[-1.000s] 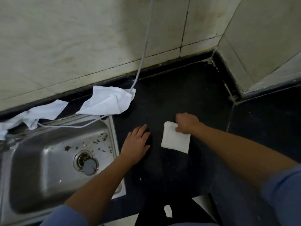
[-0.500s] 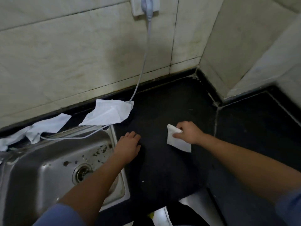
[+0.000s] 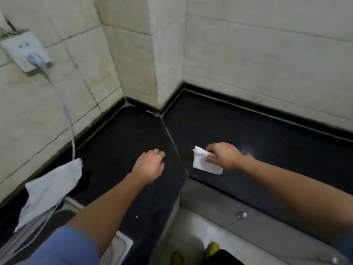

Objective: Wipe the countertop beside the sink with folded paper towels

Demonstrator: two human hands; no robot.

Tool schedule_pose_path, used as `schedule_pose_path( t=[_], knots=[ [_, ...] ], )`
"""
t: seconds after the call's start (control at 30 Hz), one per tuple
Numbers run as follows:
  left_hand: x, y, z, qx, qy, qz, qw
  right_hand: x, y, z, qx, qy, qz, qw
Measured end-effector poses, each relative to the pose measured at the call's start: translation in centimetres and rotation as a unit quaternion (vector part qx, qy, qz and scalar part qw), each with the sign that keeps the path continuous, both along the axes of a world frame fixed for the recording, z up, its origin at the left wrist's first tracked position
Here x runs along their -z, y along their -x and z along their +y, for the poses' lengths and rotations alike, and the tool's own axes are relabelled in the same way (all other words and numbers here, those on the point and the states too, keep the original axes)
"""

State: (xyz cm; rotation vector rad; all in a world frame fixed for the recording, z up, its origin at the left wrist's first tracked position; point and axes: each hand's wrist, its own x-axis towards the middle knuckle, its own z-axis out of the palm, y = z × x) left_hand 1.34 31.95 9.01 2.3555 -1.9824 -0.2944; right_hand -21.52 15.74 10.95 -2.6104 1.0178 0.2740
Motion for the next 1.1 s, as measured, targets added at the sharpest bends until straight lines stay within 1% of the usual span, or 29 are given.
schedule_pose_path(
  t=[0.17,0.27,0.43,0.57,0.73,0.93,1.1],
  knots=[
    [-2.7,9.8,-5.6,0.133,0.02,-0.038,0.99,-1.9,12.9,1.3,0.128,0.025,-0.031,0.991],
    [-3.7,17.4,-8.1,0.213,0.031,-0.059,0.975,-2.7,21.5,2.8,0.199,0.036,-0.034,0.979],
    [-4.8,32.1,-10.6,0.333,0.052,-0.066,0.939,-4.0,37.0,6.8,0.308,0.05,-0.034,0.949],
    [-5.1,45.3,-10.4,0.402,0.059,-0.052,0.912,-4.9,49.1,11.4,0.395,0.059,-0.031,0.916],
    [-4.9,60.0,-9.3,0.495,0.057,-0.026,0.867,-5.3,62.4,17.0,0.496,0.064,-0.016,0.866],
    [-4.9,74.8,-10.2,0.595,0.053,-0.043,0.801,-4.4,74.8,20.9,0.583,0.063,-0.02,0.81],
    [-4.3,87.1,-13.5,0.651,0.062,-0.028,0.756,-3.8,84.3,21.6,0.651,0.068,-0.018,0.755]
  ],
)
